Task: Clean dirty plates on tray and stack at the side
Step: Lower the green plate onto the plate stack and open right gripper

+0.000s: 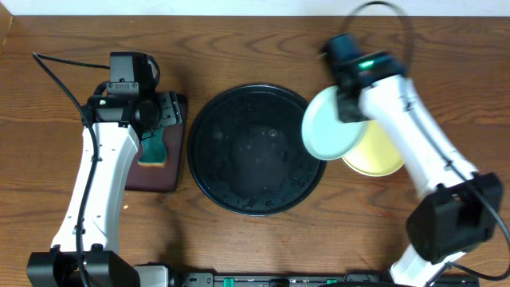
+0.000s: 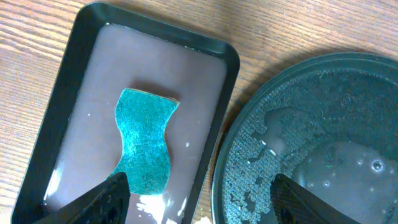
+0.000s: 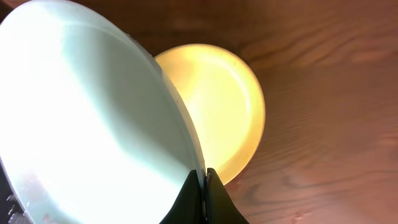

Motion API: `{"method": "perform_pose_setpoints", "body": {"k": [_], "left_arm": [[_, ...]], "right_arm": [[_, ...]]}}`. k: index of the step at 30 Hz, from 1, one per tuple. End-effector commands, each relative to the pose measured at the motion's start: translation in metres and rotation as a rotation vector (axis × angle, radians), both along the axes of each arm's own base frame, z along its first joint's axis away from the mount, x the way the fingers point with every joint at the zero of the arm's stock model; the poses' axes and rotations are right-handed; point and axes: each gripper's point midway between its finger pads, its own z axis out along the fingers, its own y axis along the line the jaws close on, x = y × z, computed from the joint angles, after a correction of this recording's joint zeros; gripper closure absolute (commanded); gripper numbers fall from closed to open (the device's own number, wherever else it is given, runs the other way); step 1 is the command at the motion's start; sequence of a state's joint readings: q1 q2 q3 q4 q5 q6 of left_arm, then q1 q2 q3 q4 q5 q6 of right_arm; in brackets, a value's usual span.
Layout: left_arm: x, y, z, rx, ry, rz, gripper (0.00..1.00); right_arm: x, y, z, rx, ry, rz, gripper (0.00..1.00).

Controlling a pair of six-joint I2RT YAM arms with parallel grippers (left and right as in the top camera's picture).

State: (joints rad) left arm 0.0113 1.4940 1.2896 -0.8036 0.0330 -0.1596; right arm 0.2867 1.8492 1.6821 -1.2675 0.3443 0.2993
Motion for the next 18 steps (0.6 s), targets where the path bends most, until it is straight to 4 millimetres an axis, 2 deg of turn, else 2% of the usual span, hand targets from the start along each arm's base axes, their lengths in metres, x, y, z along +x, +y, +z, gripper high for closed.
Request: {"method": "perform_pose_setpoints", "body": {"k": [1,5,7,13,18], "left_arm": [[0.002,-0.001,0.002,-0.007,-0.007,-0.003,0.27],[0.002,-0.001,0.002,-0.007,-0.007,-0.003,0.27],[0.002,-0.001,0.002,-0.007,-0.007,-0.003,0.27],[0.002,-0.001,0.002,-0.007,-0.007,-0.003,0.27],[0.002,-0.001,0.002,-0.007,-0.007,-0.003,0.27]], "right_arm": [[-0.003,-0.009,0.007,0.247,0.037,0.032,0.99],[-0.006,-0.065,0.006,0.278,0.041,-0.124,0.99],[-0.011,-0.086,0.004,0.3,0.046,-0.189,0.99],[-0.026,-0.118,-0.019,0.313,0.078,-0.308,0.99],[-0.032,-0.122,-0.053,0.324,0.087,-0.355,0.99]]}}
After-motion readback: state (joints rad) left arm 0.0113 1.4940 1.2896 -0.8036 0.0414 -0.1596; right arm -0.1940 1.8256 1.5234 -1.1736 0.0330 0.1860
